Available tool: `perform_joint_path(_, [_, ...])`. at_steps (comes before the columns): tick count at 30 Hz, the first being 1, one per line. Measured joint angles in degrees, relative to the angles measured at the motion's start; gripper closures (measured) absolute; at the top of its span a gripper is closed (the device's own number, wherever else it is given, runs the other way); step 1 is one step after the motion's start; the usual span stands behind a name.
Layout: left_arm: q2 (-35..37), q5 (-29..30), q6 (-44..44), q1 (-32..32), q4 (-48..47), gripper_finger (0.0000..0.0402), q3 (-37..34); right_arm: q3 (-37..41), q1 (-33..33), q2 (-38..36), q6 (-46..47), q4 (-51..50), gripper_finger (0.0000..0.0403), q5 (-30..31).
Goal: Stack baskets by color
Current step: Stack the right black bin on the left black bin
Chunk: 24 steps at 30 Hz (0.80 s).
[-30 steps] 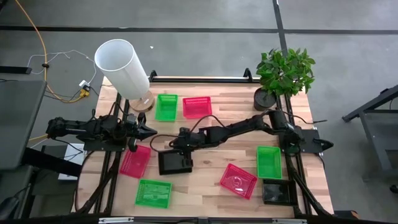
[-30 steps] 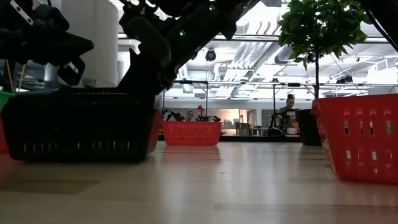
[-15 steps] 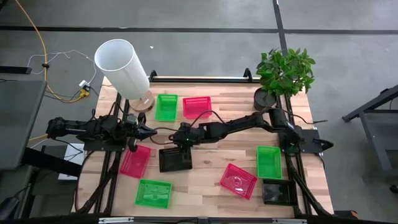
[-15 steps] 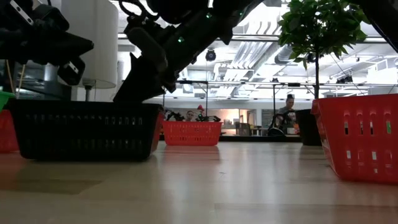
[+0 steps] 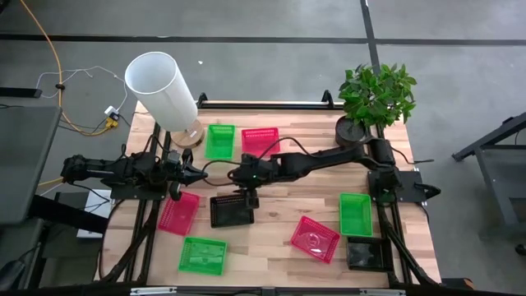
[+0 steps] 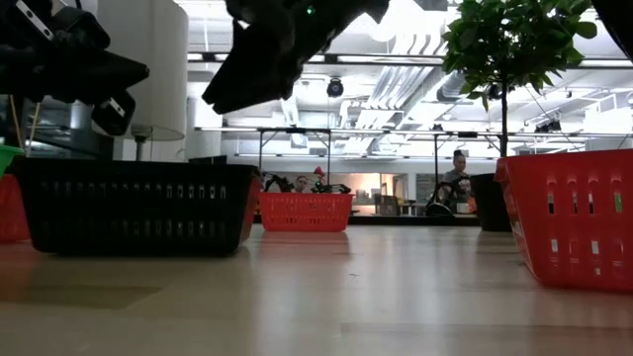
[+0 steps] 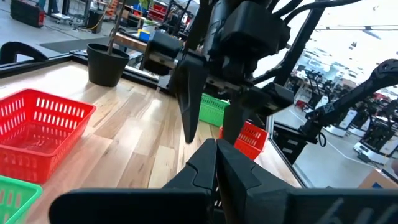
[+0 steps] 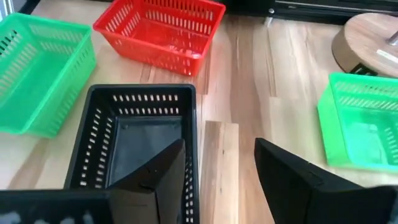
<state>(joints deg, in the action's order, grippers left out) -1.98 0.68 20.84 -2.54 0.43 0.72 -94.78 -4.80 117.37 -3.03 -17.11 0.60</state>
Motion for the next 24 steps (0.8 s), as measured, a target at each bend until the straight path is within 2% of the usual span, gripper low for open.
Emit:
perform_joint_path(5, [0.0, 0.0, 0.0, 0.01, 0.02, 0.0401, 0.0, 0.0, 0.04, -1.44, -1.7, -4.88, 0.0222, 0.58])
perform_joint_path(12, [-0.01, -0.01, 0.0, 0.01, 0.01, 0.0401, 0.01, 0.0, 0.04, -4.14, -1.66, -19.91, 0.0222, 3.41])
perform_joint_path(20, [0.0, -0.01, 0.0, 0.0, 0.02, 0.0401, 0.0, 0.04, -3.29, -5.56, 4.67, -35.22, 0.0222, 5.41])
perform_joint_path(24, [0.0, -0.01, 0.0, -0.01, 0.0, 0.0401, -0.01, 5.24, -7.09, -7.13, 9.98, -35.48, 0.0222, 9.52])
